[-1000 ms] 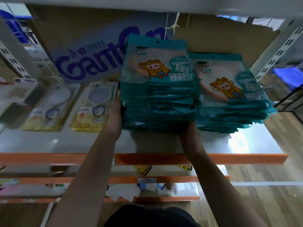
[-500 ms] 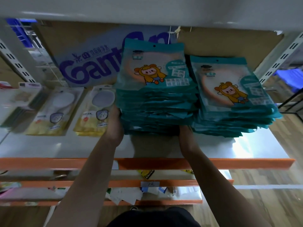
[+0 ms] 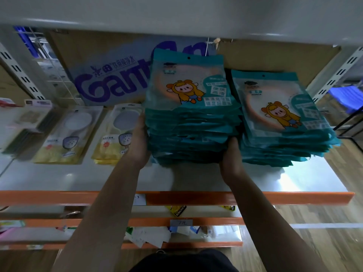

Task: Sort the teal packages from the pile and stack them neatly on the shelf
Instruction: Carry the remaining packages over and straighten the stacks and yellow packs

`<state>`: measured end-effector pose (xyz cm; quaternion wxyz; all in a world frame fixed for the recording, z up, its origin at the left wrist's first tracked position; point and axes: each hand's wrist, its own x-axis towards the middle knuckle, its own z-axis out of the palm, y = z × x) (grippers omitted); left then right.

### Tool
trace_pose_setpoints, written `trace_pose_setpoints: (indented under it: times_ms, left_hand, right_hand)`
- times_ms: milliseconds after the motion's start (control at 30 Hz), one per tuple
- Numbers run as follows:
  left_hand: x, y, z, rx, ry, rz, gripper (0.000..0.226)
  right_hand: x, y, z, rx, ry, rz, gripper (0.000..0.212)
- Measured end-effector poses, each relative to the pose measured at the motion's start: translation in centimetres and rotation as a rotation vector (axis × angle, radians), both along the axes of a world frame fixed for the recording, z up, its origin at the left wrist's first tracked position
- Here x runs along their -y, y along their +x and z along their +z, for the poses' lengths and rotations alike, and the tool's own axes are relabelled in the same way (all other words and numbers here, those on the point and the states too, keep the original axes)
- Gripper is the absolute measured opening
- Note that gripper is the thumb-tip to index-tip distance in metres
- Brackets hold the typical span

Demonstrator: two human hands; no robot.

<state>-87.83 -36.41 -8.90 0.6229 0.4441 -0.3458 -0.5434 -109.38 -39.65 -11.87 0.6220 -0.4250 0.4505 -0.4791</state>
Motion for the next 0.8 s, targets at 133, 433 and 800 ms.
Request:
trace_pose_setpoints:
  times_ms: [133,433,800]
  left_hand:
    - [-0.3,0.0,0.1,0.023,-0.009,0.026,0.059]
    - [-0.3,1.3,5.6,-0.054,-0.136,0.042,0.047]
    - [0.9,-1.0,7.9,-0.007,-0.043,0.049,0.049]
  right_hand:
    - [0.2,0.5,0.0,-0.152,0.01,0.017,0.053]
    - [1.1,2.3,4.0,0.252,-0.227,-0.187,0.052]
    - [2.5,2.3,5.3,-0.036,-0.189,-0.223,0.044]
